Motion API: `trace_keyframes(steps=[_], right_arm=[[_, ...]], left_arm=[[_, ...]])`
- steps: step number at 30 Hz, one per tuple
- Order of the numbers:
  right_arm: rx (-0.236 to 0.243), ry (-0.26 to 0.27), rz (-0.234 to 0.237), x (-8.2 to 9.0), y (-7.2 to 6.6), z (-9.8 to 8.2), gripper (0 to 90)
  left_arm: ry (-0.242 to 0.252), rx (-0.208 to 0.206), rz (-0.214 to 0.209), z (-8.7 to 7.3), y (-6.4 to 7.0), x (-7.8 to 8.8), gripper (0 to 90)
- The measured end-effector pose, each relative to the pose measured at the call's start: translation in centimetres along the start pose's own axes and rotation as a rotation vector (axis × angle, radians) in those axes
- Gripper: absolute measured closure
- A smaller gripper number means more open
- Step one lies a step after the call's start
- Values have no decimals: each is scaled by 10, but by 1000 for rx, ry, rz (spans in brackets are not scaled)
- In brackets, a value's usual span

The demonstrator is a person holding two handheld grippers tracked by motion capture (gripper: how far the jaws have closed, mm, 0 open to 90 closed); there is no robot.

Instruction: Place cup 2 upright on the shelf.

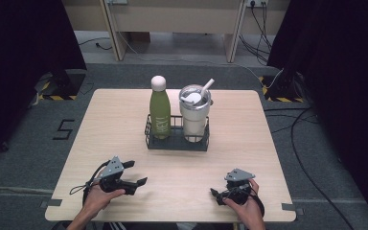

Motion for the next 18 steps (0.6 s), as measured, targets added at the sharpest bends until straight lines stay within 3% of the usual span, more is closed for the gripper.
trace_keyframes(steps=[18], right_arm=[[-2,-2,0,0,0,0,98]], left_arm=[[-60,3,36,-24,9,19,149]])
Point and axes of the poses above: each handheld gripper's, and its own axes: x roughly backward along the jaws, z roughly out of its top, y roughly to its right, the point moved 5 cm from there along -x, roughly forward along the jaws, and after that the axes turned 5 degrees about y, right-handed, at the moved point
